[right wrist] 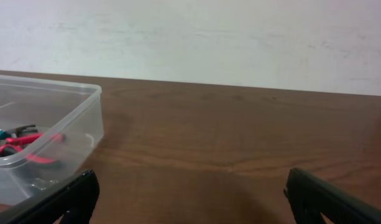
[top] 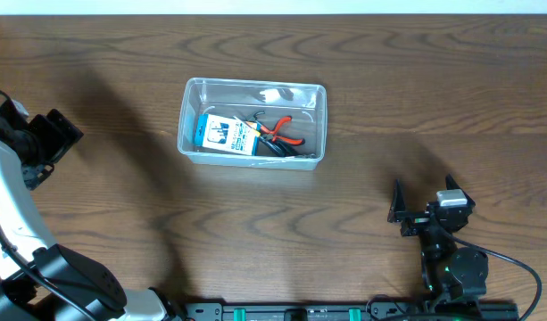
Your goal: Pack container
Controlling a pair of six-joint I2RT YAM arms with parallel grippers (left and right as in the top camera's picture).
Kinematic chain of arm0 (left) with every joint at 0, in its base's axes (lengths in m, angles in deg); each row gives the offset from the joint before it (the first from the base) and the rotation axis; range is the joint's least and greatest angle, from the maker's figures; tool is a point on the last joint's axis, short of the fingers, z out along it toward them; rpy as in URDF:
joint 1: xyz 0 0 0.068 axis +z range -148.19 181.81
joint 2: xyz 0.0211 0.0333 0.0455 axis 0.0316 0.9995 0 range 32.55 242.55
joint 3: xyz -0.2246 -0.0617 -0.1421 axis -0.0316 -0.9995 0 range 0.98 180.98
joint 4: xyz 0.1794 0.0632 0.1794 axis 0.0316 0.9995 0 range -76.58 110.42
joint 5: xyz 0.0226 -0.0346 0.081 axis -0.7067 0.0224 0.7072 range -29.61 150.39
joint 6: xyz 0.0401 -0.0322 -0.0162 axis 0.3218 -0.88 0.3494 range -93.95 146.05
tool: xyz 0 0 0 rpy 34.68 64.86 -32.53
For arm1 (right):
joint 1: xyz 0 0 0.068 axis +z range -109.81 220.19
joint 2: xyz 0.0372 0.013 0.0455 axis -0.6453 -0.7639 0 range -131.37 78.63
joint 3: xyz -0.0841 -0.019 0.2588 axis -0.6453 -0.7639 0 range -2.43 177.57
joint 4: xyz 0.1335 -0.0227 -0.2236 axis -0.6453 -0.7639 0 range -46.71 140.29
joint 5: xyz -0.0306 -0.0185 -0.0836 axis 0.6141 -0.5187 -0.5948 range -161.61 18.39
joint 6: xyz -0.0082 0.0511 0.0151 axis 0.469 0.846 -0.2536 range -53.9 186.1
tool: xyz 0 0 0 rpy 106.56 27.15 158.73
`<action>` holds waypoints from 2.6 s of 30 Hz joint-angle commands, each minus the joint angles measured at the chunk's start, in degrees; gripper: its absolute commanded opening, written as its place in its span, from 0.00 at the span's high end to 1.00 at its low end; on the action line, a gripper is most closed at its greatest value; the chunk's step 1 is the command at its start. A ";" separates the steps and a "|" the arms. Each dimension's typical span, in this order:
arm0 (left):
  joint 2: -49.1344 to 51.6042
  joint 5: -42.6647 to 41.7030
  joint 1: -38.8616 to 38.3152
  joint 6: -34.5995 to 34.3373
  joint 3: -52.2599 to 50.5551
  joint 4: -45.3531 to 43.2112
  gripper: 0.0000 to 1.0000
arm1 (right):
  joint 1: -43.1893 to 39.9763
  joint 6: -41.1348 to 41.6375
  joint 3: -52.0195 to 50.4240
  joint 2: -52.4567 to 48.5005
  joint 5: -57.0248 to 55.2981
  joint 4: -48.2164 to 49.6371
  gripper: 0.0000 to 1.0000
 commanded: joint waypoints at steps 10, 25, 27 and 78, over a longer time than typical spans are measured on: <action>-0.50 0.31 -0.22 0.98 0.61 0.17 0.09 | -1.01 -0.70 -0.26 0.50 0.59 -0.09 0.01; -1.49 0.31 -0.22 1.01 0.61 0.17 0.09 | -1.01 -0.70 -0.26 0.50 0.59 -0.09 0.01; -2.99 0.37 -0.24 1.05 0.61 0.11 0.10 | -1.01 -0.70 -0.26 0.50 0.59 -0.09 0.01; -78.60 9.09 -26.38 0.74 -53.94 -29.75 0.10 | -1.01 -0.70 -0.26 0.50 0.59 -0.11 0.01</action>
